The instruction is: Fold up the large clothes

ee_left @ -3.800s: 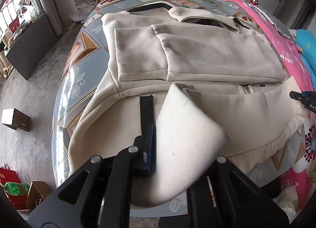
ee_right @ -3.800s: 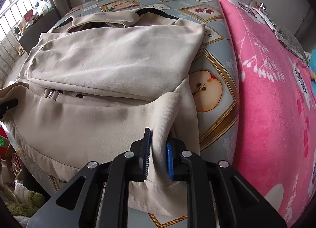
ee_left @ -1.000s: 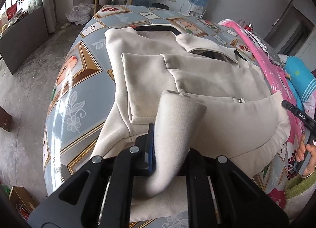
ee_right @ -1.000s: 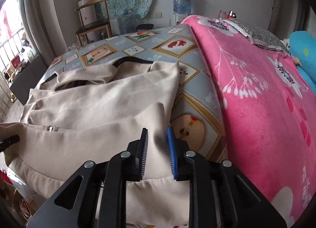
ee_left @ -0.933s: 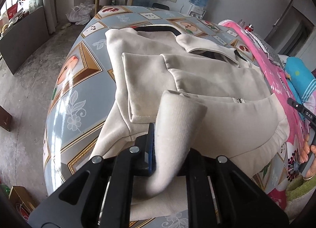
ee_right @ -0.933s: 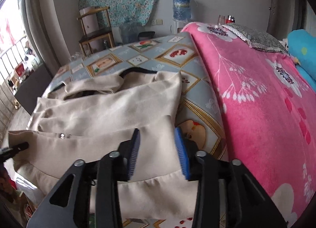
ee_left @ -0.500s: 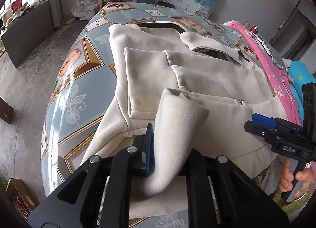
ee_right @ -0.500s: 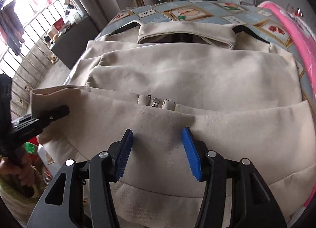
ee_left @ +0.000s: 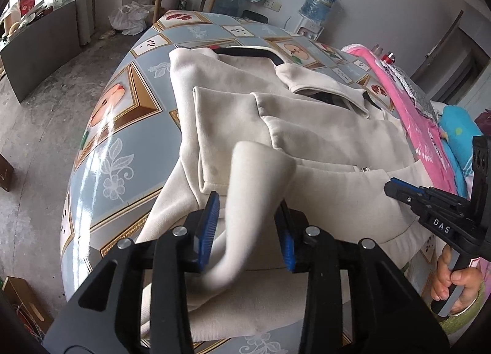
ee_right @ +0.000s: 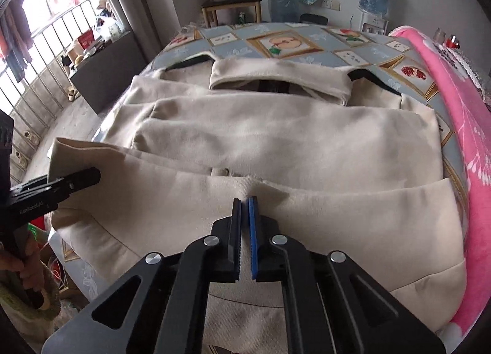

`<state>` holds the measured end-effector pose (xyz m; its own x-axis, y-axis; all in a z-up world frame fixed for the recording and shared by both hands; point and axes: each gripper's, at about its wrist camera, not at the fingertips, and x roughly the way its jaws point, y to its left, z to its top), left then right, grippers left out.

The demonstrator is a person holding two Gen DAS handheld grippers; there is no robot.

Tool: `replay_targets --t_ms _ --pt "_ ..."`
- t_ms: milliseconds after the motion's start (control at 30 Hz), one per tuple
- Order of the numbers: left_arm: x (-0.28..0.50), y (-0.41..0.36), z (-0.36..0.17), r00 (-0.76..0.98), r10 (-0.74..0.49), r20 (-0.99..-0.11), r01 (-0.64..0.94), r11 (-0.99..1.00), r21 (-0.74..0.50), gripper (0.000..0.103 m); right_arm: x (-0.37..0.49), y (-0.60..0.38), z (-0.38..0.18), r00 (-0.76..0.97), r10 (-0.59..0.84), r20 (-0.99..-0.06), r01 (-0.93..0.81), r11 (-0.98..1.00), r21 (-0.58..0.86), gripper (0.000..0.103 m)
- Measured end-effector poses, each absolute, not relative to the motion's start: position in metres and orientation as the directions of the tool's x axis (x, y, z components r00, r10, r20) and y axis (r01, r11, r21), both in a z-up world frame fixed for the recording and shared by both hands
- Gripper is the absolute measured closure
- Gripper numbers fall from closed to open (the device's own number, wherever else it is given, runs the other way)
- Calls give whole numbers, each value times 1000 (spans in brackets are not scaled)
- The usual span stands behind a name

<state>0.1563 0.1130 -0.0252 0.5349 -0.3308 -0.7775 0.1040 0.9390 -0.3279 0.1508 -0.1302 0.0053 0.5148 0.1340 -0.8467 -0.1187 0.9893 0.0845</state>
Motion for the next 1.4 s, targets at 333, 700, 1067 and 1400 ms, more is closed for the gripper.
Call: replay_targets --t_ms 333,700,1067,1400 --pt "161 108 -25 554 -270 -787 112 961 -251 69 179 -141 11 539 160 -827 -87 987 134 103" --pt "165 123 -31 565 -269 -780 54 956 -290 91 152 -121 -23 421 152 -894 -149 984 98 47" --pt "159 124 -15 591 -337 -733 92 931 -353 90 152 -125 10 527 110 -843 -143 989 40 98" --pt "170 111 -32 546 -214 -810 89 976 -198 82 184 -127 -26 500 71 -863 -106 994 20 102"
